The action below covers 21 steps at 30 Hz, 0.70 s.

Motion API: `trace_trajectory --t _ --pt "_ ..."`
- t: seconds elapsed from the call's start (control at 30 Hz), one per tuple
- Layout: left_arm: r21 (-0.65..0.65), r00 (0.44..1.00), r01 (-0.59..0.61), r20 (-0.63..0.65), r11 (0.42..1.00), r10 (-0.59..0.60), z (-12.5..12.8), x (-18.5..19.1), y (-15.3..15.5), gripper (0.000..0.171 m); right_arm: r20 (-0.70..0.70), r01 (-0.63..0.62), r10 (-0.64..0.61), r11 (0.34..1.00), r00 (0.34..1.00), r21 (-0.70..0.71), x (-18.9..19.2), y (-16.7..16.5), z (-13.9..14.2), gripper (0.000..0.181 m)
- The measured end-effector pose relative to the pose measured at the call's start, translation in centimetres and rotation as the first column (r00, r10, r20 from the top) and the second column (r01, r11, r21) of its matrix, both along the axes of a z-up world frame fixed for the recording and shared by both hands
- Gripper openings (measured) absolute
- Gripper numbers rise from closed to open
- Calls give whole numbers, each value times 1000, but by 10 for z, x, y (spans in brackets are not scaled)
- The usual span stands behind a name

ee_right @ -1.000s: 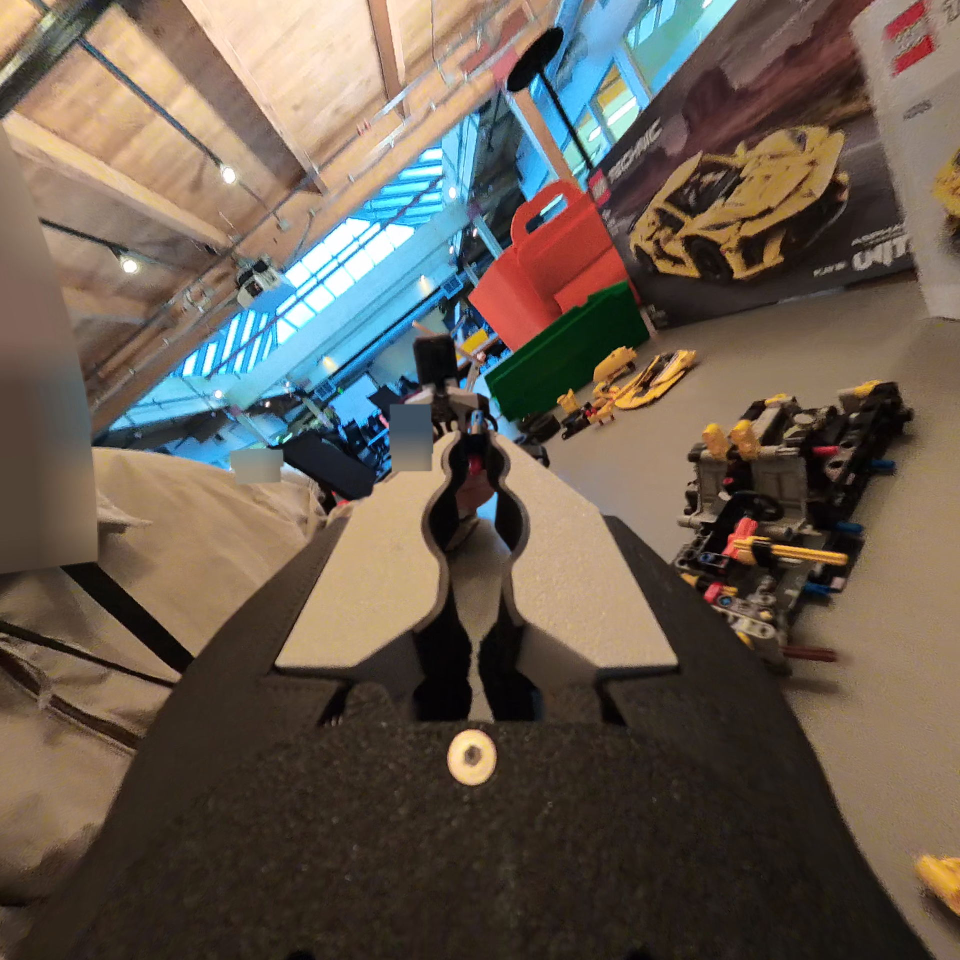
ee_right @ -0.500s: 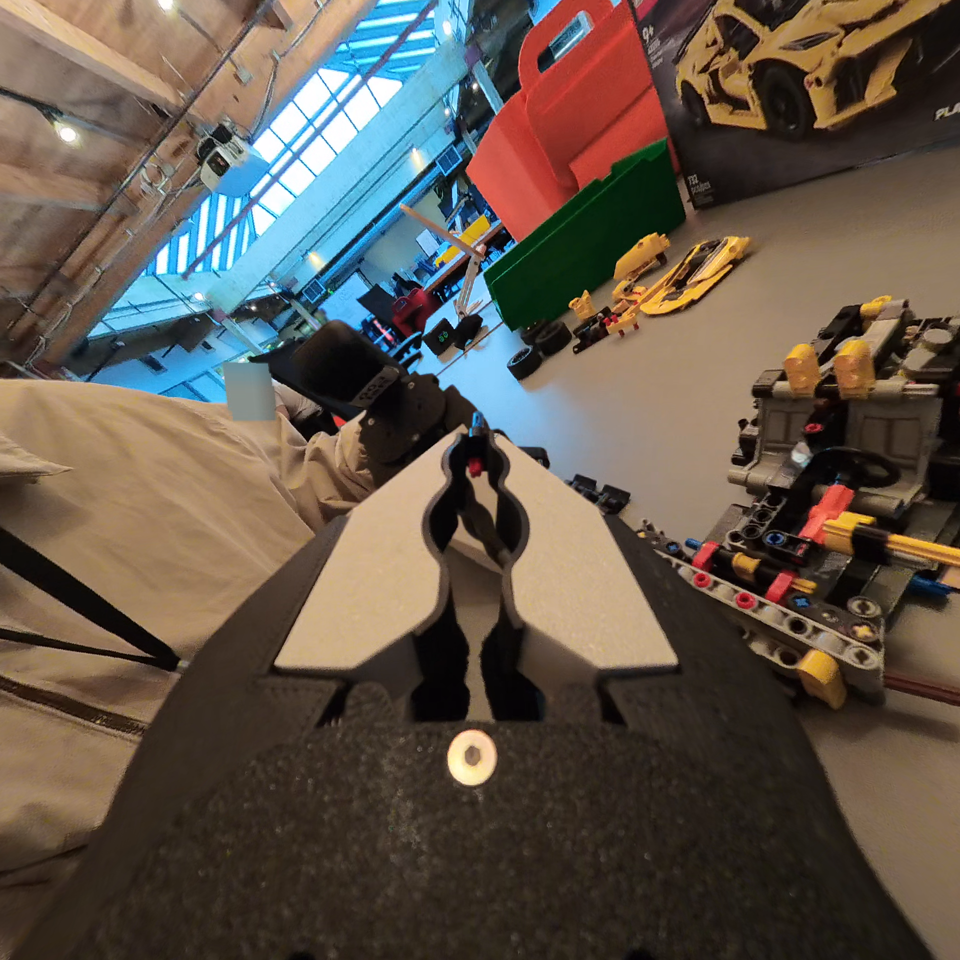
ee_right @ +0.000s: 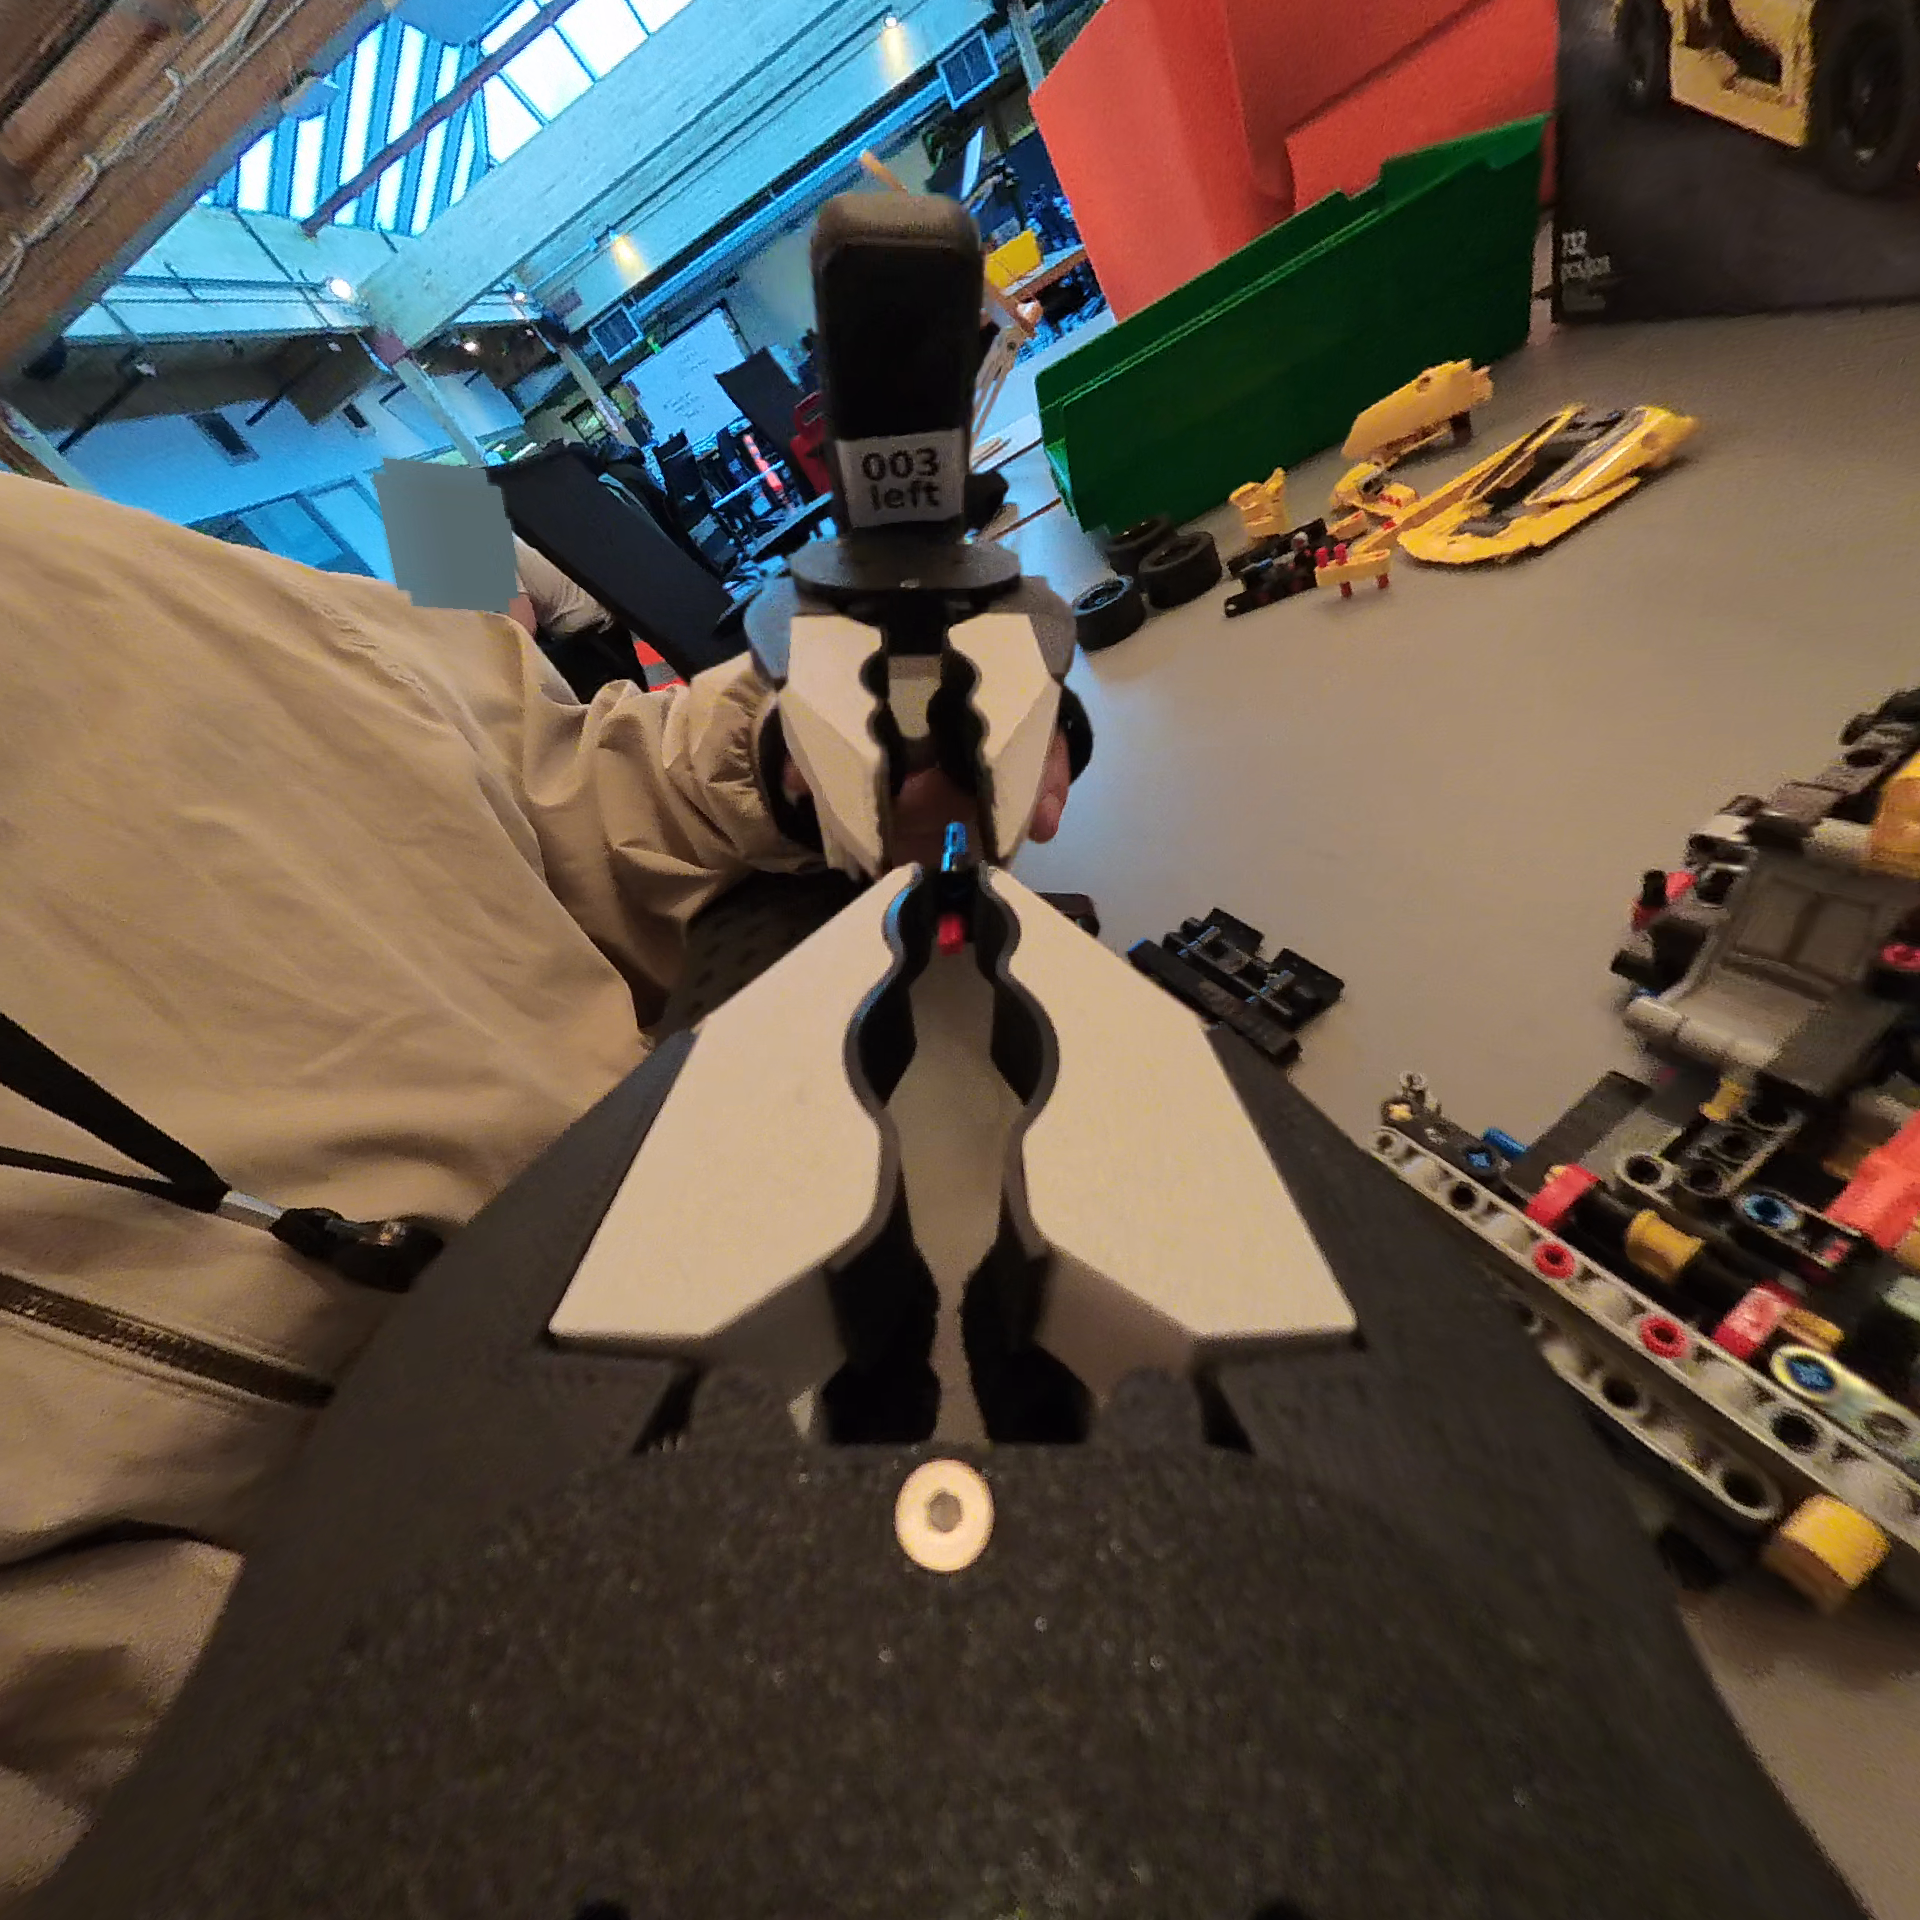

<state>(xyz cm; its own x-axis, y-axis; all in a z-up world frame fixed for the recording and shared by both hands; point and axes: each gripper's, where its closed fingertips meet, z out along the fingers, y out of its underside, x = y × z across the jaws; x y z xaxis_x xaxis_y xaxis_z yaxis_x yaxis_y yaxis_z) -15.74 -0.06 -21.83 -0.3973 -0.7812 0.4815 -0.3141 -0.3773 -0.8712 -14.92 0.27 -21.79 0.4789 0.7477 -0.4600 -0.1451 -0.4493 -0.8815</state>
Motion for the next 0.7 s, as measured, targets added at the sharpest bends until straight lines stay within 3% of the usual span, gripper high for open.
trace_trajectory --t 0.3,0.7 --pt "70 998 -45 54 997 41 7 0 1 5 -9 -35 35 999 999 -19 -9 -2 0 6" --pt "179 995 -19 97 984 1 8 -3 -10 4 -43 -86 85 996 995 -17 -16 -8 6 5"
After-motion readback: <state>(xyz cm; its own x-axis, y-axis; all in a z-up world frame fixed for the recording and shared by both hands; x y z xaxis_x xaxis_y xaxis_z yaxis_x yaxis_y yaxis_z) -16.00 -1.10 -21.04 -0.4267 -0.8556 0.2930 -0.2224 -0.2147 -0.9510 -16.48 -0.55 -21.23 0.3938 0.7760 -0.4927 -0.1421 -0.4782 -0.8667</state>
